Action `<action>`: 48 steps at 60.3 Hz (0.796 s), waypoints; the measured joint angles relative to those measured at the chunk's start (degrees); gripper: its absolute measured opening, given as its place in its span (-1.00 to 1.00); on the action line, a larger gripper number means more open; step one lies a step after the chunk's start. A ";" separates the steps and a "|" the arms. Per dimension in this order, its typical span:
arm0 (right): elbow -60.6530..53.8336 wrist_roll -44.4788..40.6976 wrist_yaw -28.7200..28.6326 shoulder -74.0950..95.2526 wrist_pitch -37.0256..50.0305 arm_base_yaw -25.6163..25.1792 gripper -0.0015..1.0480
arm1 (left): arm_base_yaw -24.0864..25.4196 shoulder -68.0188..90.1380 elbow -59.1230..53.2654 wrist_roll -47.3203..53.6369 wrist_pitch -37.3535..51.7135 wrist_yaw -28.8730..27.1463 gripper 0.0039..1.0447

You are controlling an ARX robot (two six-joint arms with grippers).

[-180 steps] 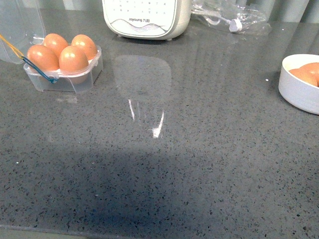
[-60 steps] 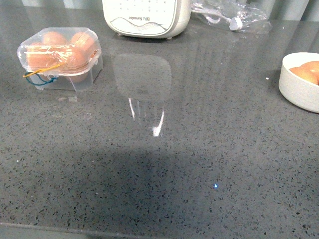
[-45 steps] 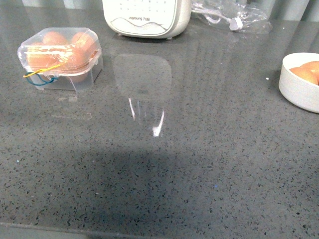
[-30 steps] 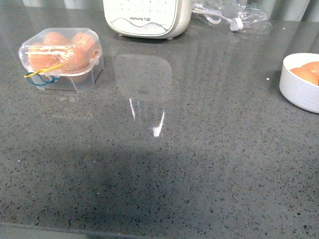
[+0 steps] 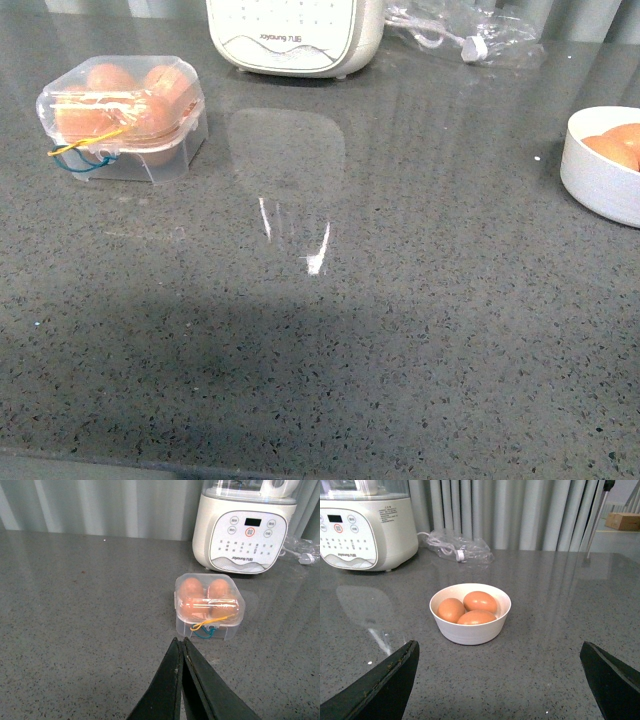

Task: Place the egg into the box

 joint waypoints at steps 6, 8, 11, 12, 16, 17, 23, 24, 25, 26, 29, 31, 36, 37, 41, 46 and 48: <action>0.00 0.00 0.02 0.00 0.00 0.00 0.86 | 0.00 -1.60 -1.22 0.00 -0.17 0.00 -0.94; 0.00 0.00 0.02 0.00 0.00 0.00 0.86 | 0.00 -2.25 -1.66 0.00 -0.35 0.00 -0.94; 0.00 0.00 0.00 0.00 0.00 0.00 0.86 | 0.00 -3.08 -2.23 0.00 -0.63 -0.02 -0.94; 0.00 0.00 0.00 0.00 0.00 0.00 0.86 | 0.00 -3.45 -2.45 0.00 -0.79 -0.02 -0.94; 0.00 0.00 0.02 0.00 0.00 0.00 0.86 | 0.00 -4.63 -3.17 0.00 -1.29 0.00 -0.94; 0.00 0.00 0.02 0.00 0.00 0.00 0.86 | 0.00 -4.96 -3.34 0.00 -1.44 0.00 -0.94; 0.00 0.00 0.02 0.00 0.00 -0.02 0.86 | 0.00 -6.45 -4.09 0.00 -2.19 0.00 -0.94; 0.00 0.00 0.00 0.00 0.00 0.00 0.86 | 0.00 -6.62 -4.17 0.00 -2.29 -0.02 -0.94; 0.00 0.00 0.02 0.00 0.00 0.00 0.86 | 0.00 -6.95 -4.31 0.00 -2.47 -0.02 -0.94; 0.00 0.00 0.00 0.00 0.00 0.00 0.86 | 0.00 -7.10 -4.39 0.00 -2.54 -0.02 -0.94; 0.00 0.00 0.02 0.00 0.00 0.00 0.86 | 0.00 -7.82 -4.72 0.00 -2.91 -0.02 -0.94; 0.00 0.00 0.02 0.00 0.00 0.00 0.86 | 0.00 -8.26 -4.87 0.00 -3.19 -0.02 -0.94; 0.00 0.00 0.02 0.00 0.00 0.00 0.86 | 0.00 -9.22 -5.20 0.00 -3.85 0.00 -0.94; 0.00 0.00 0.02 0.00 0.00 0.00 0.86 | 0.00 -9.53 -5.31 0.00 -4.02 0.00 -0.94; 0.00 0.00 0.02 0.00 0.00 0.00 0.86 | 0.00 -10.38 -5.60 0.00 -4.55 -0.02 -0.94; 0.00 0.00 0.02 0.00 0.00 0.00 0.86 | 0.00 -11.78 -6.29 0.00 -4.63 0.00 -0.94; 0.00 0.00 0.02 0.00 0.00 0.00 0.86 | 0.00 -12.37 -6.32 0.00 -4.61 -0.09 -0.94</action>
